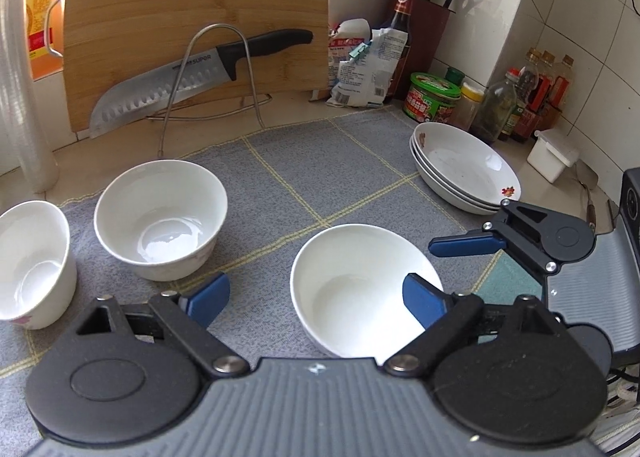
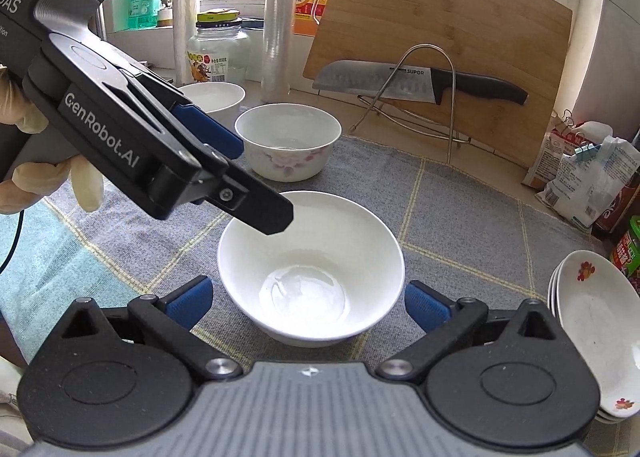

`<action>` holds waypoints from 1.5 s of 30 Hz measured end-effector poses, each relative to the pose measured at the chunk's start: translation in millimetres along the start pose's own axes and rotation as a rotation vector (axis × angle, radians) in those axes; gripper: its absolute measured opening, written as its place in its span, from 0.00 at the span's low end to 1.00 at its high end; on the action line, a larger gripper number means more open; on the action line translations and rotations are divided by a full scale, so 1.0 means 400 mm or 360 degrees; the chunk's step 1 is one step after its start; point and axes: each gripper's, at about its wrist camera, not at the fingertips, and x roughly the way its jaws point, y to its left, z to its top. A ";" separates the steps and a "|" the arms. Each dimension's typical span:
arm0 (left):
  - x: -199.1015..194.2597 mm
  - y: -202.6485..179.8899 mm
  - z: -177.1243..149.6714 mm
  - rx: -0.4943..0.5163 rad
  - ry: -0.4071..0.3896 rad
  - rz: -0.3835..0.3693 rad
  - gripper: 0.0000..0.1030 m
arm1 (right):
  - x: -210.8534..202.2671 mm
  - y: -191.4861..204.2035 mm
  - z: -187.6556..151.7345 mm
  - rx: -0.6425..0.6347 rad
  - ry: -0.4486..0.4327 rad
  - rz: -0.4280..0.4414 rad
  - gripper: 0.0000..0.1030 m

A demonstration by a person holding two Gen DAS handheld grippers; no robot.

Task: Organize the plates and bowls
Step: 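Carry the white bowl with the left gripper over another white bowl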

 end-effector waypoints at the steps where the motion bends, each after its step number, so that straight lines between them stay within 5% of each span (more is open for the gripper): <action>1: -0.007 0.005 -0.004 -0.0013 -0.0009 0.0016 0.90 | -0.003 0.002 0.003 -0.0007 -0.0003 -0.0007 1.00; 13: -0.105 0.089 -0.054 -0.0111 -0.0045 0.0235 0.90 | 0.017 0.056 0.081 -0.0100 -0.0048 0.0002 1.00; 26: -0.153 0.183 -0.025 -0.0064 -0.0072 0.0287 0.90 | 0.077 0.081 0.162 -0.0032 -0.0055 -0.0072 1.00; 45: 0.012 0.237 0.120 0.0133 0.0047 0.0288 0.90 | 0.238 0.043 0.234 -0.0052 0.0017 0.0042 1.00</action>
